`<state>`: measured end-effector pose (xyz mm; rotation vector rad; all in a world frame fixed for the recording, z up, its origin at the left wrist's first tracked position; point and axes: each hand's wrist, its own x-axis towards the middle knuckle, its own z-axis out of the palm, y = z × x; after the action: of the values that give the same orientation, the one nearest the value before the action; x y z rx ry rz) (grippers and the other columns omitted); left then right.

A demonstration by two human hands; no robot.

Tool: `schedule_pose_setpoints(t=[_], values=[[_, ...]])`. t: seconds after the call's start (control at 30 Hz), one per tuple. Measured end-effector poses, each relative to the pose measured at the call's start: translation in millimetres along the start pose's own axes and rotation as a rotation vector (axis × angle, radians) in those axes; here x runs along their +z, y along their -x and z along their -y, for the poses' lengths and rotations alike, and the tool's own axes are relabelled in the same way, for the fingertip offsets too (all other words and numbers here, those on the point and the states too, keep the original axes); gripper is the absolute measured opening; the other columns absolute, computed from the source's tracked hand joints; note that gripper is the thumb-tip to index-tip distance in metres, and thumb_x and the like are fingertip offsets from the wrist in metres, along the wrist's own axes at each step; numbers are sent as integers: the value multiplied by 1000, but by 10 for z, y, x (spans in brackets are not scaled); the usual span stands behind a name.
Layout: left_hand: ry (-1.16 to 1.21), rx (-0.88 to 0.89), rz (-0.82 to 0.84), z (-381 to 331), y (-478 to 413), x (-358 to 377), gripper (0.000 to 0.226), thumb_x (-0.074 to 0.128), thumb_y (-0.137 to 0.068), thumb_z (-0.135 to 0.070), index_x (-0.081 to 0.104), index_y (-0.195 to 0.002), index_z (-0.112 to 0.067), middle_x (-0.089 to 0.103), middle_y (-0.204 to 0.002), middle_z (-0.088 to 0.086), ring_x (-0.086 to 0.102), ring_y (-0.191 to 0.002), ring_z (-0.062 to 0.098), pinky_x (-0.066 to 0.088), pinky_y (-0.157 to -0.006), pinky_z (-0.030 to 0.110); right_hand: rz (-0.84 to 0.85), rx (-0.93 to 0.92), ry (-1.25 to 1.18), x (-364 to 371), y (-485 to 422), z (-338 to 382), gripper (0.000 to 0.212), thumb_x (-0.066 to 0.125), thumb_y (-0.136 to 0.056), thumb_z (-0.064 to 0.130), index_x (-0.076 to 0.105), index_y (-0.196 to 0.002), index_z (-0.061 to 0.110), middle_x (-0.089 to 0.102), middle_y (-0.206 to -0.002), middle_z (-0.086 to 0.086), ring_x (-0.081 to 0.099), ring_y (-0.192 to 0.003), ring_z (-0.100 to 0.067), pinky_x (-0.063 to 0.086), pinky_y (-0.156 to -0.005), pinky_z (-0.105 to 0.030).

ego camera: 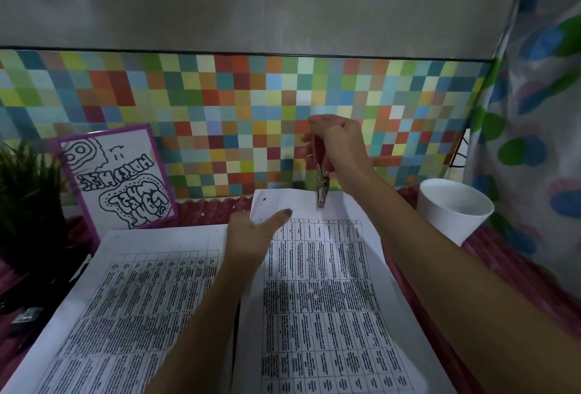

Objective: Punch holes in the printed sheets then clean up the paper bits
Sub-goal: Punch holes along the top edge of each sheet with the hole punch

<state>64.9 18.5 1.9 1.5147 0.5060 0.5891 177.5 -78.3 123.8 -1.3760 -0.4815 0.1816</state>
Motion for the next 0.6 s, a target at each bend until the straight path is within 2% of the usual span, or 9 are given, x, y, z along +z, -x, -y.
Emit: schedule_pose_setpoints(t=[0.07, 0.17, 0.23, 0.3, 0.37, 0.43, 0.53, 0.57, 0.6], values=[[0, 10, -28, -4, 2, -15, 46, 82, -76, -34, 67, -90, 7, 64, -91, 36, 65, -81, 52, 54, -74, 62, -13, 31, -21, -10, -13, -4, 15, 47, -93, -1, 61, -99, 1, 61, -84, -19, 58, -60, -28, 47, -47, -27], [-19, 13, -57, 12, -28, -26, 36, 82, -76, -32, 70, -82, 2, 68, -81, 30, 68, -74, 47, 57, -69, 56, -46, 93, -57, -38, -48, -32, 17, 46, -92, -6, 57, -105, -3, 61, -87, -21, 59, -58, -26, 49, -53, -30], [-20, 7, -72, 34, -50, -34, 39, 84, -73, -33, 69, -78, 3, 67, -70, 21, 67, -65, 38, 56, -61, 44, -45, 145, -110, -63, -64, -54, 23, 47, -92, -6, 56, -112, -6, 64, -92, -22, 62, -66, -29, 51, -56, -32], [-13, 0, -91, 42, -57, -27, 38, 84, -74, -31, 68, -74, 3, 65, -66, 19, 65, -61, 35, 54, -59, 40, -20, 162, -125, -64, -52, -72, 26, 50, -92, -3, 56, -117, -2, 67, -98, -22, 66, -73, -30, 52, -57, -34], [-3, 0, -91, 30, -36, 1, 29, 83, -77, -24, 69, -70, 0, 64, -63, 18, 64, -57, 33, 52, -57, 39, 0, 133, -69, -39, -33, -84, 25, 56, -90, -1, 59, -115, 2, 68, -98, -23, 69, -73, -28, 48, -56, -35], [15, -1, -86, 27, -10, 36, 28, 81, -79, -21, 65, -61, -5, 58, -54, 7, 57, -50, 23, 45, -54, 33, 6, 76, 41, 9, 6, -91, 26, 60, -89, 2, 63, -114, 2, 70, -99, -24, 69, -66, -22, 47, -55, -34], [28, -30, -113, 72, -24, 22, 38, 81, -78, -19, 55, -52, -12, 45, -47, -2, 46, -46, 17, 38, -52, 29, 40, -36, 158, 70, 54, -115, 31, 62, -88, 5, 60, -118, -6, 63, -105, -36, 65, -78, -46, 46, -62, -37], [36, -38, -124, 71, -34, 4, 36, 81, -78, -19, 56, -54, -12, 47, -48, 1, 48, -49, 18, 41, -53, 32, 27, -58, 145, 75, 55, -121, 33, 60, -91, 4, 60, -123, -1, 66, -106, -31, 66, -80, -43, 47, -61, -35], [52, -46, -135, 62, -46, -13, 30, 82, -77, -18, 61, -58, -10, 54, -53, 6, 53, -52, 22, 47, -55, 37, -4, -75, 99, 72, 60, -120, 35, 58, -93, 3, 59, -128, 4, 69, -106, -23, 69, -79, -33, 50, -59, -30]])
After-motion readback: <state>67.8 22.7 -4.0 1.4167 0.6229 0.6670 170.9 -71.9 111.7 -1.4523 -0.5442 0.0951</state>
